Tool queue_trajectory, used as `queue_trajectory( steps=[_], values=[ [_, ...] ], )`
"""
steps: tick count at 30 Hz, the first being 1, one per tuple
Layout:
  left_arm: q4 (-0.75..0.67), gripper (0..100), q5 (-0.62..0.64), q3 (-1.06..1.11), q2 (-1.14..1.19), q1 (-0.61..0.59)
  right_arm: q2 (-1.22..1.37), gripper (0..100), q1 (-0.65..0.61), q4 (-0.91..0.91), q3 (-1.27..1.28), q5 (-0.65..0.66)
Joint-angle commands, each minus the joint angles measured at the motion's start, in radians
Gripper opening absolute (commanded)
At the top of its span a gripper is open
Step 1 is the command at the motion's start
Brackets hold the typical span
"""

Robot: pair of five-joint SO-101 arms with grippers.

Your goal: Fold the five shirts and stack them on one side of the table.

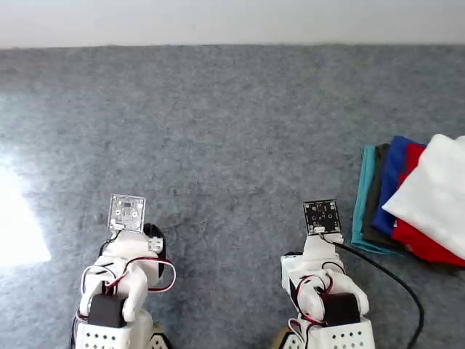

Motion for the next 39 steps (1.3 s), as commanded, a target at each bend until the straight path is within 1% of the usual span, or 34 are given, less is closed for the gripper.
queue_trajectory(
  steps=[1,2,8,39],
  values=[
    [0.086,2,0.011,-0.007,-0.008,0.038,-0.004,3.9,0.004,0.008,0.015,-0.011],
    [0.126,2,0.011,-0.008,-0.009,0.038,-0.004,3.9,0.004,0.008,0.015,-0.011],
    [0.118,2,0.063,-0.008,-0.009,0.005,-0.004,3.9,0.004,0.007,0.015,-0.011],
    [0.118,2,0.060,-0.008,-0.009,0.006,-0.004,3.9,0.001,0.007,0.015,-0.009]
  ],
)
